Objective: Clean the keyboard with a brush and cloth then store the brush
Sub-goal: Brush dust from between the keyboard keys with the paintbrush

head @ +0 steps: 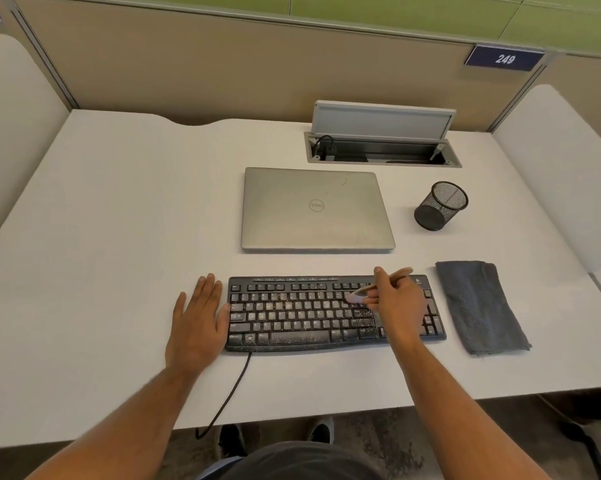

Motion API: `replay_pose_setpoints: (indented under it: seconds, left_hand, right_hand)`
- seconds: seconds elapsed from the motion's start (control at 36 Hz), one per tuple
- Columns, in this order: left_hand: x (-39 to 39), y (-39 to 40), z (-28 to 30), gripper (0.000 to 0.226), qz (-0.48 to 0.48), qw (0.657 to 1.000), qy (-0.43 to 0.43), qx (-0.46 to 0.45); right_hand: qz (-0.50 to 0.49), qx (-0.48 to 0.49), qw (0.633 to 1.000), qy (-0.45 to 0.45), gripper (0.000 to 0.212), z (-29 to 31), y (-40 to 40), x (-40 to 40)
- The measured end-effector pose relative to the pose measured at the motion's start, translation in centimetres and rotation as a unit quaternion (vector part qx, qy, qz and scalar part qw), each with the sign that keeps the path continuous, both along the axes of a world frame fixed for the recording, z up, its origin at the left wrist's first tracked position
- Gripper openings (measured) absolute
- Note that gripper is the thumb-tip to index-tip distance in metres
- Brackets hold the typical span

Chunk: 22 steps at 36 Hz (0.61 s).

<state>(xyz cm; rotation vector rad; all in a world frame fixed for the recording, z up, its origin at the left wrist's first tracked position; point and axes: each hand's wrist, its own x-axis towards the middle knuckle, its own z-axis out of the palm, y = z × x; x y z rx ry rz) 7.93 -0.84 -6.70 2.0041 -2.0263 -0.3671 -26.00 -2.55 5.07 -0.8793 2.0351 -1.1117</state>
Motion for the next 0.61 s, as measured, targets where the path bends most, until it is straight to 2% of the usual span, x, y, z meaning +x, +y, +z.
replay_pose_setpoints:
  seconds: [0.17, 0.22, 0.28, 0.39, 0.5, 0.61]
  left_hand:
    - [0.0, 0.0, 0.0, 0.071, 0.000, 1.000, 0.003, 0.000]
    - [0.0, 0.1, 0.0, 0.072, -0.001, 1.000, 0.001, -0.001]
    - [0.1, 0.0, -0.1, 0.072, -0.001, 1.000, -0.001, 0.001]
    - [0.1, 0.0, -0.2, 0.072, -0.001, 1.000, -0.006, 0.001]
    - [0.1, 0.0, -0.2, 0.072, -0.002, 1.000, -0.005, 0.000]
    - [0.1, 0.0, -0.2, 0.072, -0.001, 1.000, -0.006, 0.002]
  right_hand:
    - [0.056, 0.012, 0.991, -0.118, 0.034, 0.2, -0.6, 0.5]
    - [0.056, -0.006, 0.996, -0.074, 0.035, 0.2, -0.9, -0.1]
    - [0.075, -0.010, 0.997, 0.014, 0.036, 0.2, -1.0, -0.8]
    - [0.144, 0.023, 0.978, 0.149, 0.033, 0.7, -1.4, -1.4]
    - [0.243, 0.071, 0.941, 0.224, 0.035, 0.9, -1.6, -1.1]
    - [0.276, 0.113, 0.917, 0.266, 0.046, 1.7, -2.3, -1.2]
